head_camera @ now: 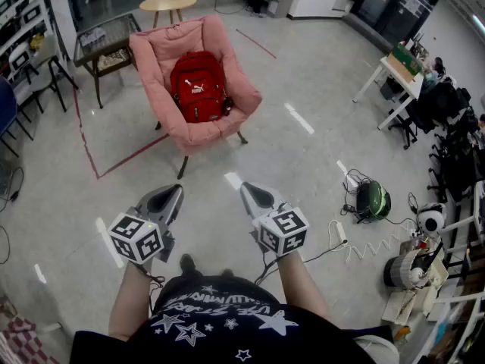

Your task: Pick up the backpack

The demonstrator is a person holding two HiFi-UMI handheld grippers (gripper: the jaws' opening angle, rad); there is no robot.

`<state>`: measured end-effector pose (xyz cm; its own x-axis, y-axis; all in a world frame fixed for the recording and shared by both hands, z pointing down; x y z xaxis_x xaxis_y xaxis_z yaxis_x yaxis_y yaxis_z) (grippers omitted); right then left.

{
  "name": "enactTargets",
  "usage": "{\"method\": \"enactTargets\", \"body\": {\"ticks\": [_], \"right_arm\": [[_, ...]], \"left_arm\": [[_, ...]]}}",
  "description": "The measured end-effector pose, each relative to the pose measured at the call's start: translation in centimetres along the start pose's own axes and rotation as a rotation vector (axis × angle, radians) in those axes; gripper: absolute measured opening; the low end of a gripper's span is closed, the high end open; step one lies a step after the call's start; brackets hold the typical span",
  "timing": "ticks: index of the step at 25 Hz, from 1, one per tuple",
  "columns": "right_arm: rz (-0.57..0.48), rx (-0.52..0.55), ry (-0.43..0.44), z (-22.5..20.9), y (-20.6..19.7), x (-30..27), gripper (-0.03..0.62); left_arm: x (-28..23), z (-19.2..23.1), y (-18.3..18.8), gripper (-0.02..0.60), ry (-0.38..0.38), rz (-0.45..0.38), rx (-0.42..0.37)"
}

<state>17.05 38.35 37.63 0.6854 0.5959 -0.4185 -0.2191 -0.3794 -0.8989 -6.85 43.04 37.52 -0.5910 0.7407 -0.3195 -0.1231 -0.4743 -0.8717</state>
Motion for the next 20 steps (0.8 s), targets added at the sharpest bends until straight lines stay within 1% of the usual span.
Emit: {"method": "enactTargets", "body": {"ticks": [4, 12, 18, 20], "right_arm": [[-0.002, 0.005, -0.002, 0.4, 0.3, 0.0, -0.002], [-0.002, -0.009, -0.009, 0.7, 0.6, -1.2, -0.002], [-0.015, -0.031, -0.021, 1.6, 0.7, -2.5, -0.002], [-0.03, -0.048, -0.039, 1.7, 0.8, -2.8, -0.002]], "left_arm": [[0.3, 0.2, 0.1, 0.016, 0.0, 0.005, 0.012], [0.2, 1.4, 0.4, 0.017, -0.02, 0.018, -0.002], [0.6, 3.5, 0.1, 0.016, -0.027, 0.037, 0.02], [0.8, 4.3, 0.2, 0.017, -0.037, 0.043, 0.028]]}}
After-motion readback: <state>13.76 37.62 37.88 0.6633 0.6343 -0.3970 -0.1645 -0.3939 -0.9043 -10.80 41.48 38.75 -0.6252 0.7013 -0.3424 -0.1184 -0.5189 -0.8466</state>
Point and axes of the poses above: the fingertips, and each gripper's own axes: x backward along the fingers, z to its left, y out of its top, the point moved 7 cm from there along x, backward along the fingers, and after that the axes turned 9 degrees about z, right-handed, at the moved point
